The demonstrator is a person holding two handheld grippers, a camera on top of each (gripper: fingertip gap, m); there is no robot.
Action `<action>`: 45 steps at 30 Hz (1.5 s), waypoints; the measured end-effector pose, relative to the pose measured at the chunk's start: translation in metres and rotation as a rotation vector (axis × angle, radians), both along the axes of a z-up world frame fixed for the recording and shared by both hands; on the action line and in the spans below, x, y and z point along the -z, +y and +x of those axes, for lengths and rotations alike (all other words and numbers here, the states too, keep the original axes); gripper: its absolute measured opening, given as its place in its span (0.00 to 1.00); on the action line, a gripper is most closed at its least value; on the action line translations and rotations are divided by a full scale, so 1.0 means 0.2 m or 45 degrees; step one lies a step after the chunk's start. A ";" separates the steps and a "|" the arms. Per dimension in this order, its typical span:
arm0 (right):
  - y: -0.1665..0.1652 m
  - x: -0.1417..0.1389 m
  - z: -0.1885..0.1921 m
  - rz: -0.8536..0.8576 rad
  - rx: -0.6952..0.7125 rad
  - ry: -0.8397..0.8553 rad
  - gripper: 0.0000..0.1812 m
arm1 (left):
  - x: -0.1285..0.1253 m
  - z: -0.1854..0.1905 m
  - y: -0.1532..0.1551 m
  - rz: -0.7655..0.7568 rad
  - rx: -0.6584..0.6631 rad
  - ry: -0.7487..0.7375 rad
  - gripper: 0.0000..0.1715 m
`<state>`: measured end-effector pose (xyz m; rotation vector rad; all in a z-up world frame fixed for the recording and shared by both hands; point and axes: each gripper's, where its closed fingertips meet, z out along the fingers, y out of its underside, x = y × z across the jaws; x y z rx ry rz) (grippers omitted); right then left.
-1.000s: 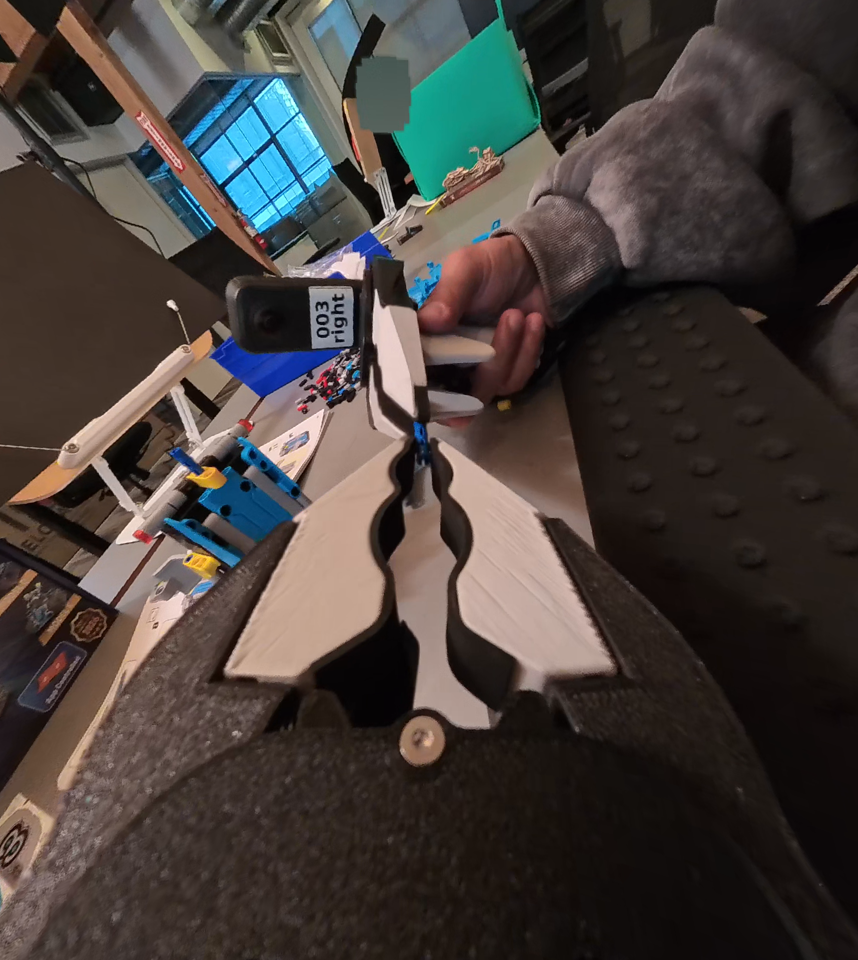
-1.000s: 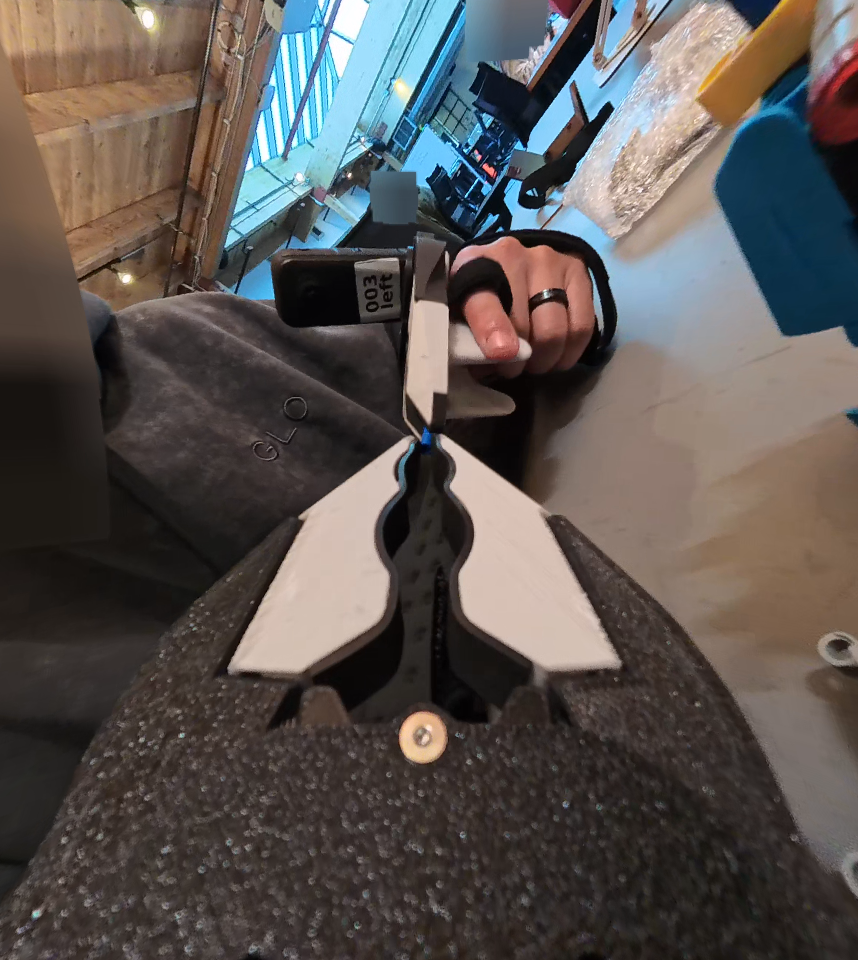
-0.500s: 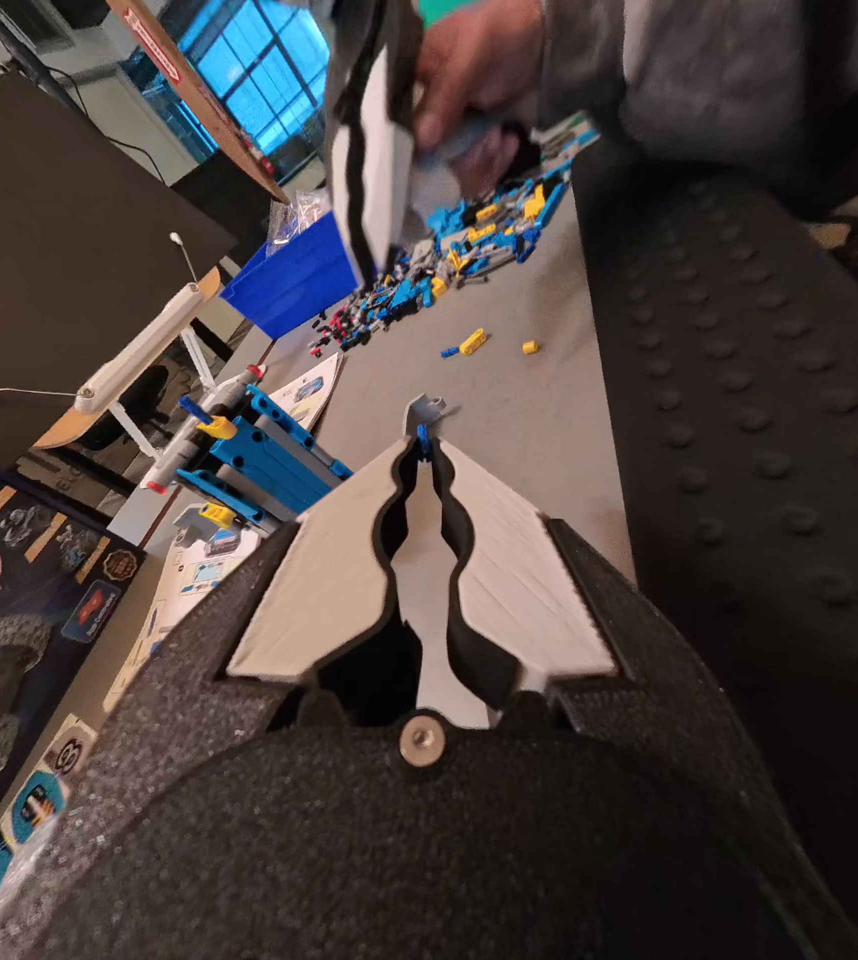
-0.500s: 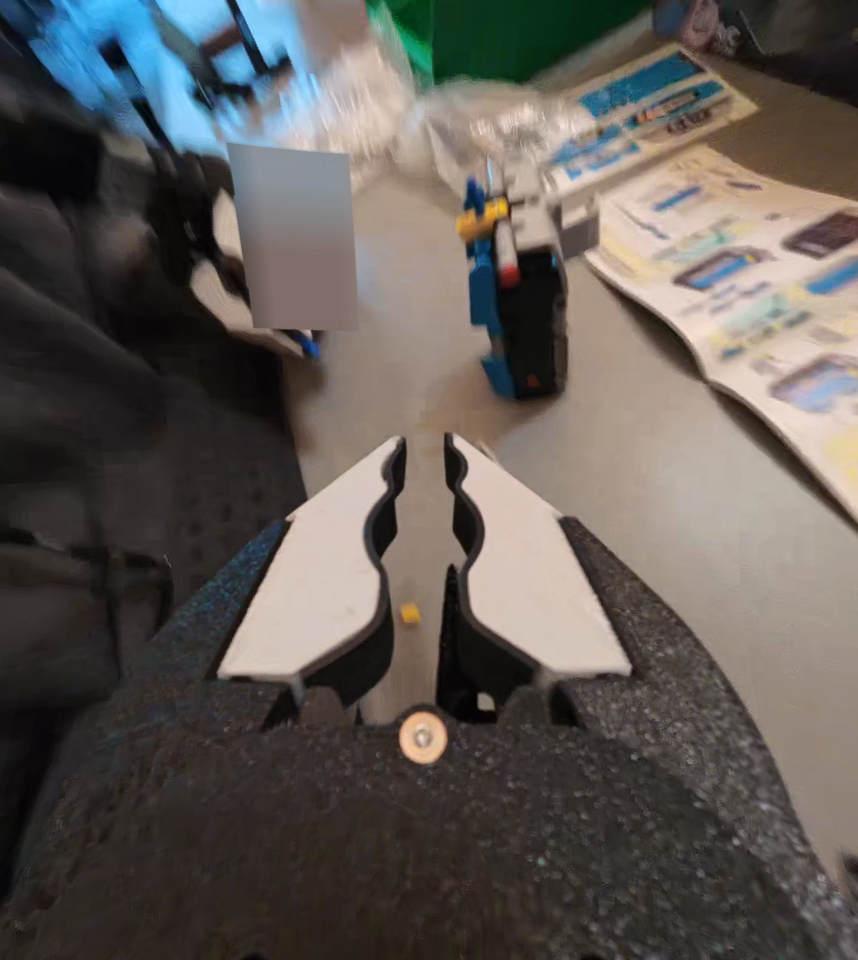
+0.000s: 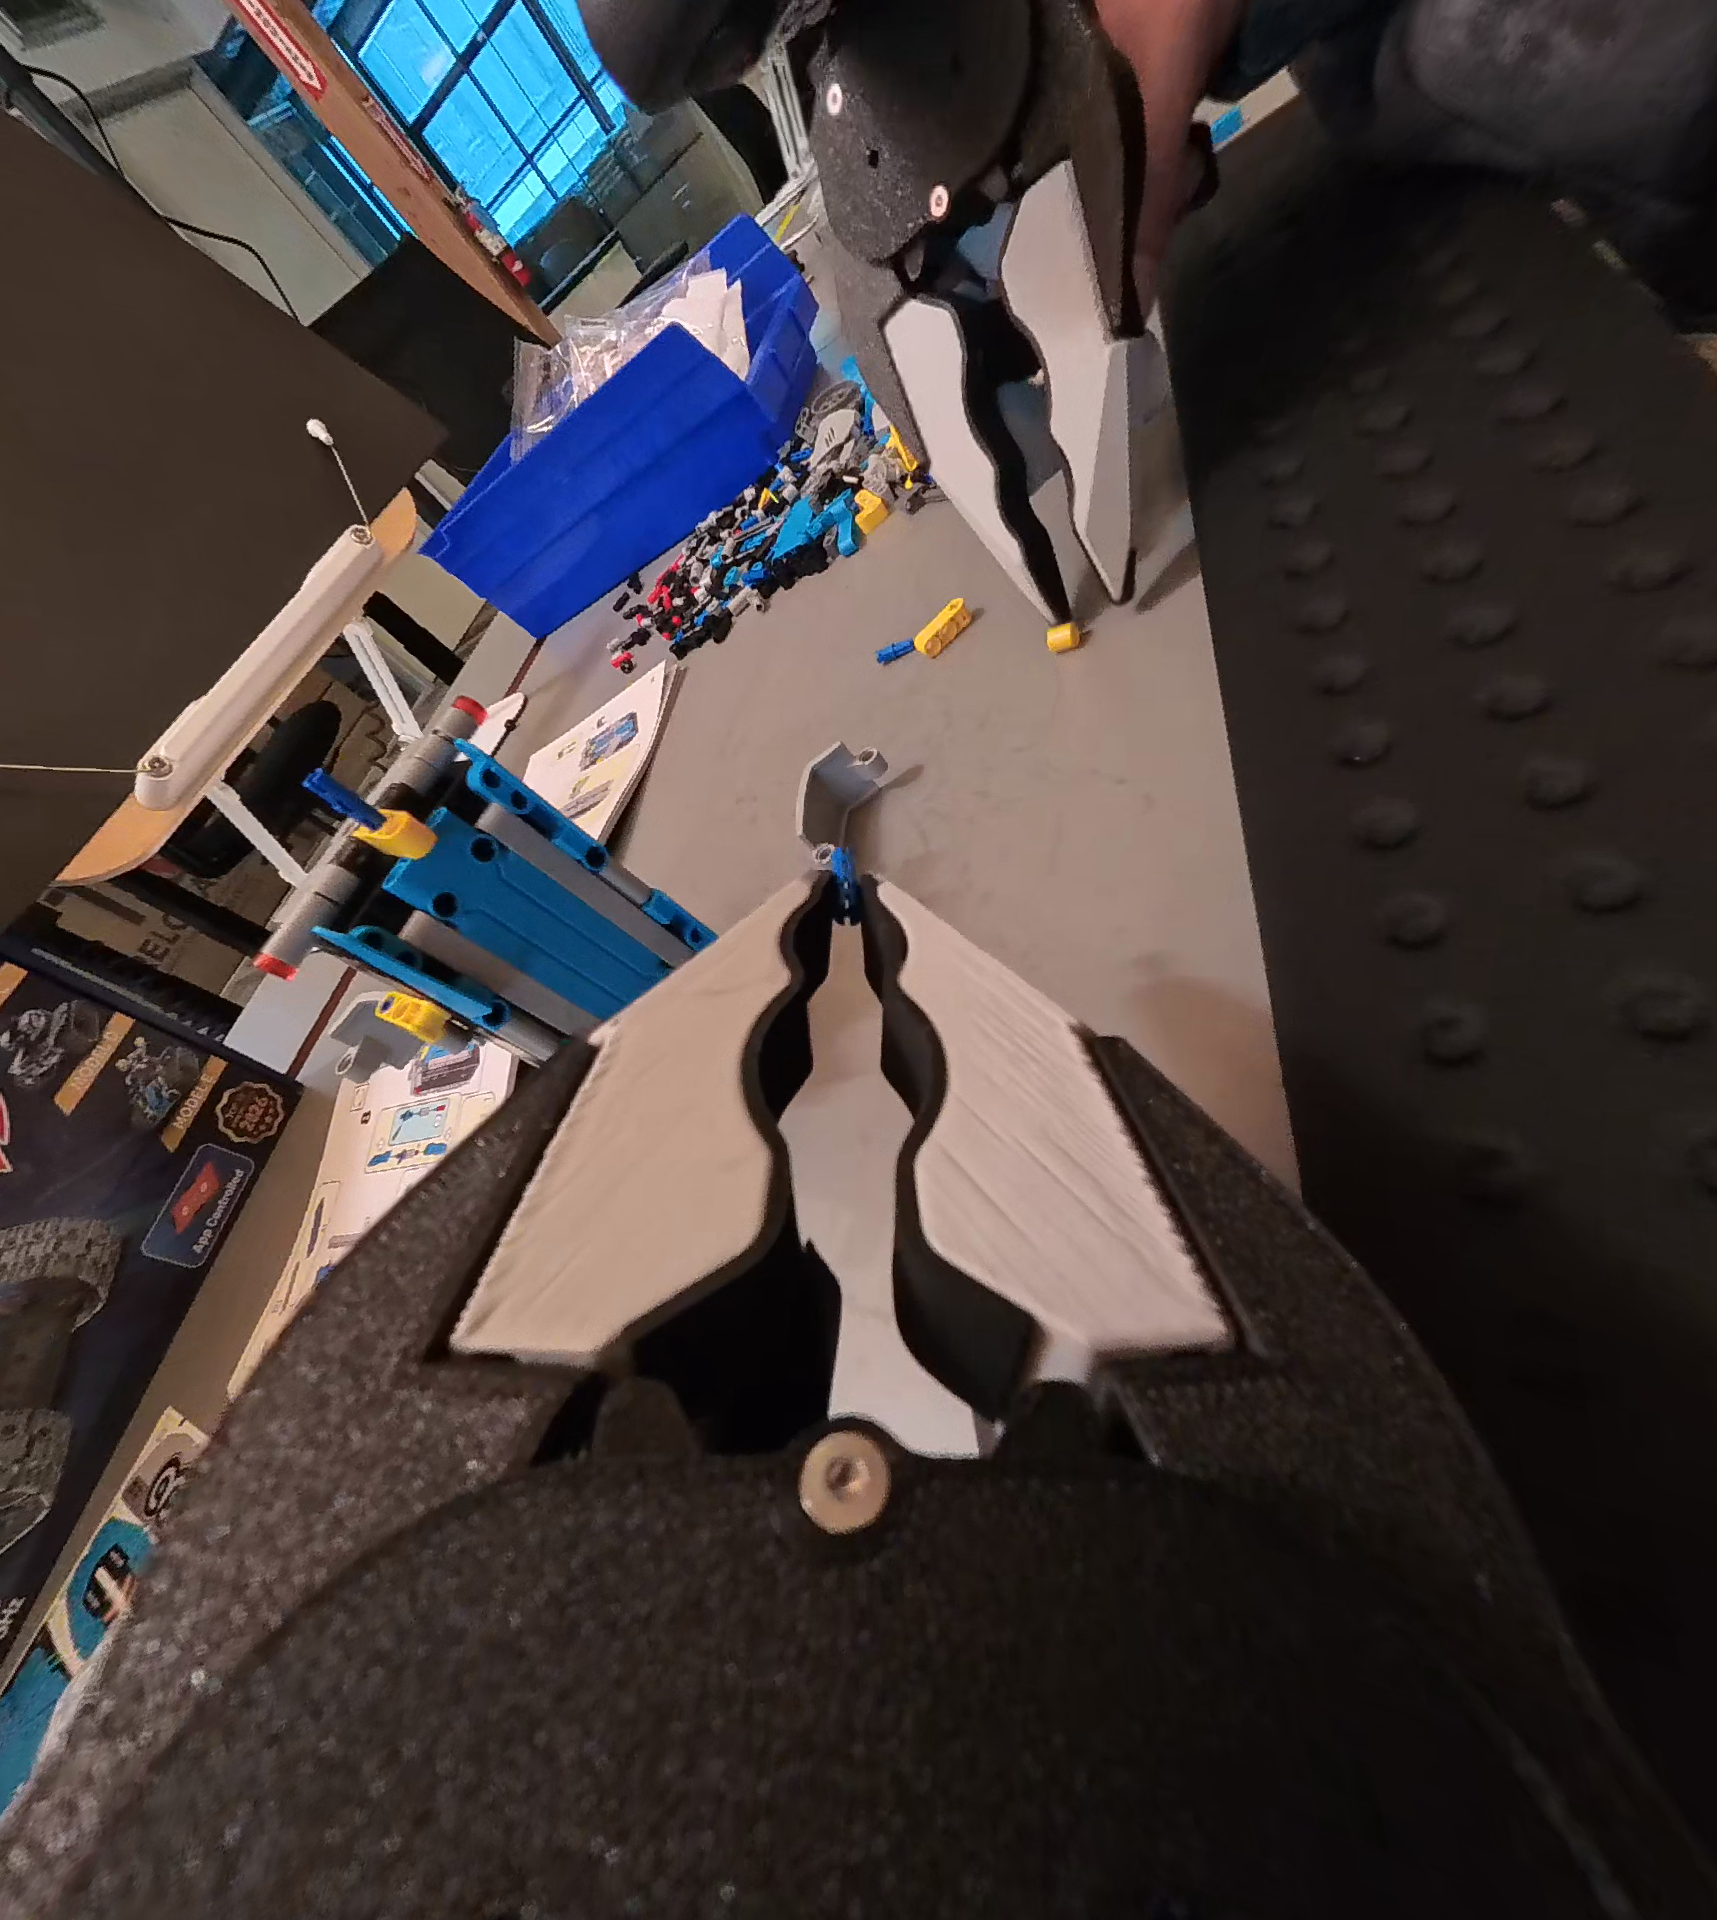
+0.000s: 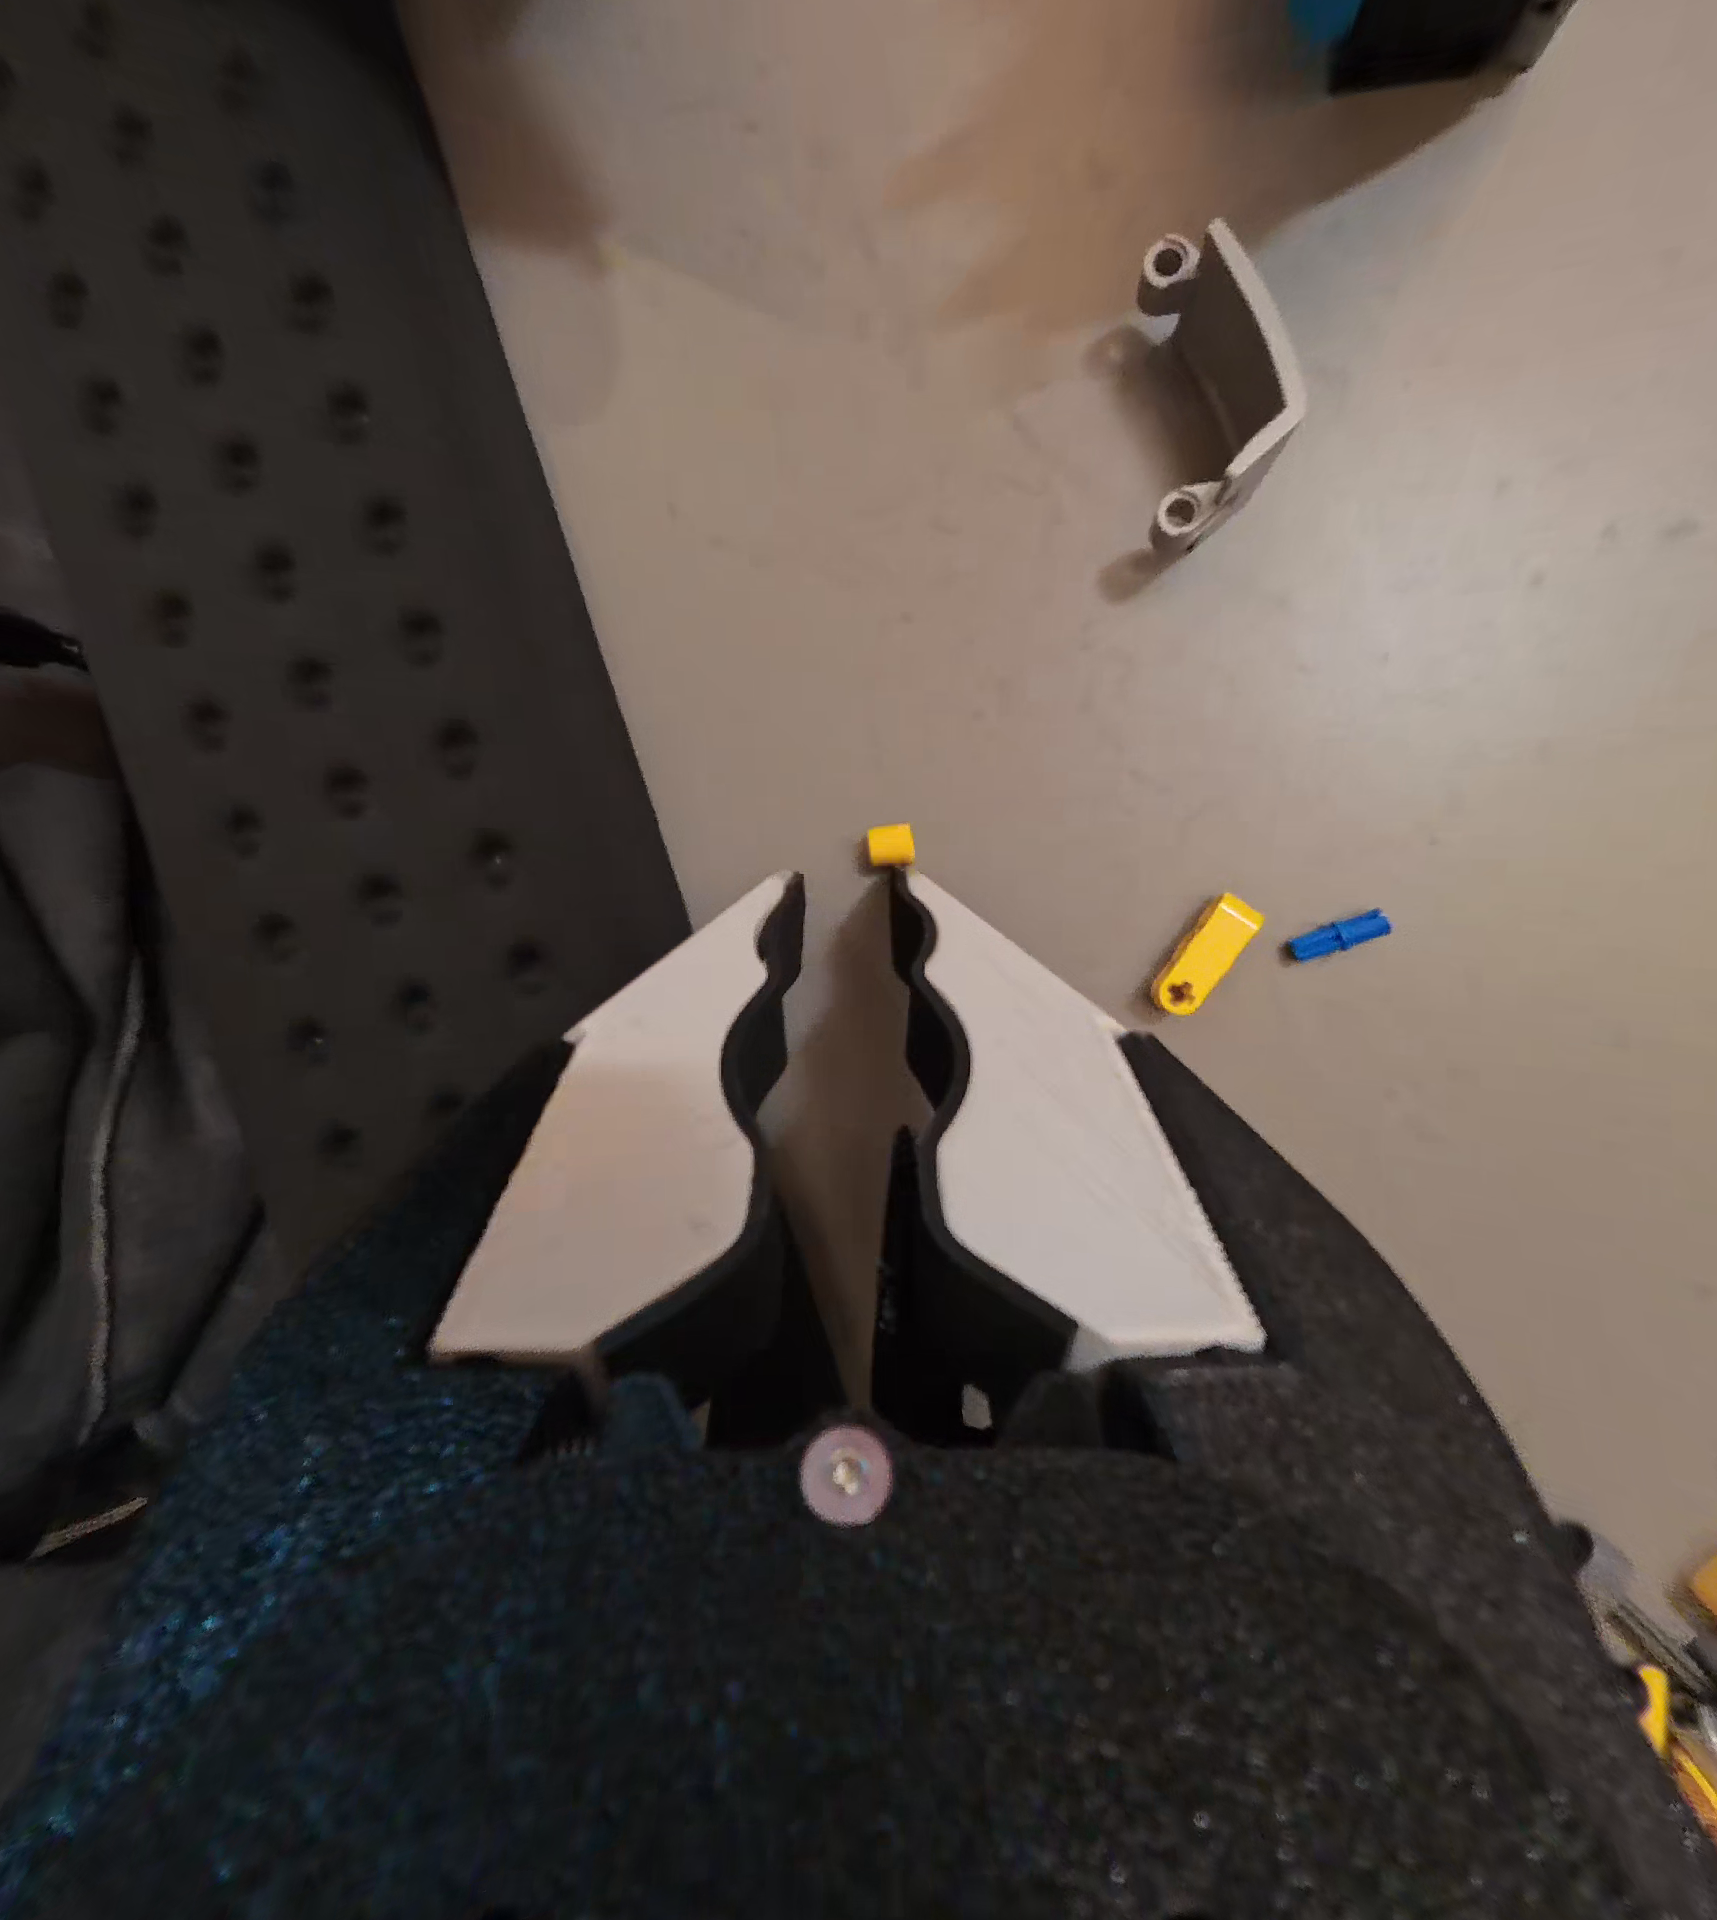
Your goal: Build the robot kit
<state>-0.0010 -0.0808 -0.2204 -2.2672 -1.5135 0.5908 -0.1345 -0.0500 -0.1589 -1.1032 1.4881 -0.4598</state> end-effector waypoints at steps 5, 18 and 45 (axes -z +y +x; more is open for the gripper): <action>0.02 0.01 -0.03 0.015 0.010 0.026 0.09 | 0.01 0.00 -0.01 0.008 0.006 0.016 0.03; 0.05 0.01 -0.03 0.097 0.067 0.057 0.04 | 0.00 0.00 -0.02 -0.003 0.015 -0.004 0.02; 0.08 -0.45 -0.64 1.029 -0.159 0.392 0.04 | -0.16 0.04 -0.11 -0.531 0.201 -0.235 0.02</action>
